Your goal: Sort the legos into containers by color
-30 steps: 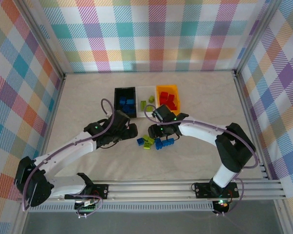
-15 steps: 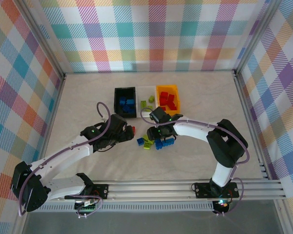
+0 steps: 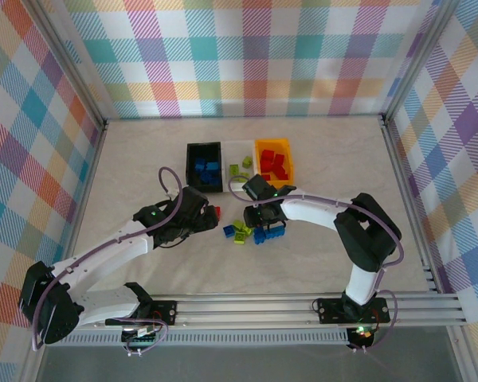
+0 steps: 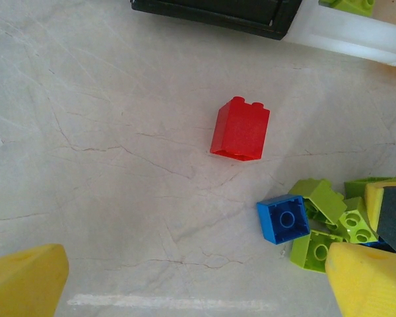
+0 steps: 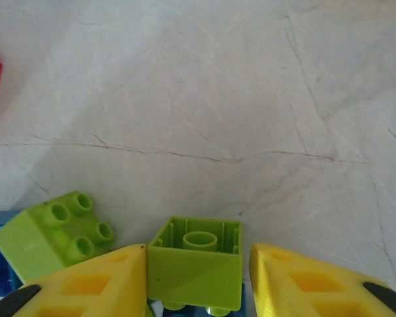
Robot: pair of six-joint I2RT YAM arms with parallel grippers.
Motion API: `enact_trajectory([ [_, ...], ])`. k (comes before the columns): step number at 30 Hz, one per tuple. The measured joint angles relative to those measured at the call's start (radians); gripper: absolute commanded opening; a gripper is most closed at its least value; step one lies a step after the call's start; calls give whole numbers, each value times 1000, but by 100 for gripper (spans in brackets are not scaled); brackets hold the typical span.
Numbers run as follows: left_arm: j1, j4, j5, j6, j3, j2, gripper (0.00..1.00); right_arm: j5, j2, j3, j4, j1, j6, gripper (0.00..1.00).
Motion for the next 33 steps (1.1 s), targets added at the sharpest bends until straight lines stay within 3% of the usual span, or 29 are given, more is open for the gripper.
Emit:
enact_trajectory([
  [5,0,-11,0,0,0,0,100,-20,1,0,-4,0,8,53],
  [15,1,-18,0,0,0,0,100,-22,29,3,-2,0,16,38],
  [23,1,-23,-13,0,0,-5,100,11,-47,12,-10,-2,-7,35],
  [28,1,-42,-33,-4,-2,-29,100,9,-85,137,-27,-17,-41,36],
  [33,1,-46,-31,-8,-30,-48,100,-11,9,354,-31,-55,-61,37],
])
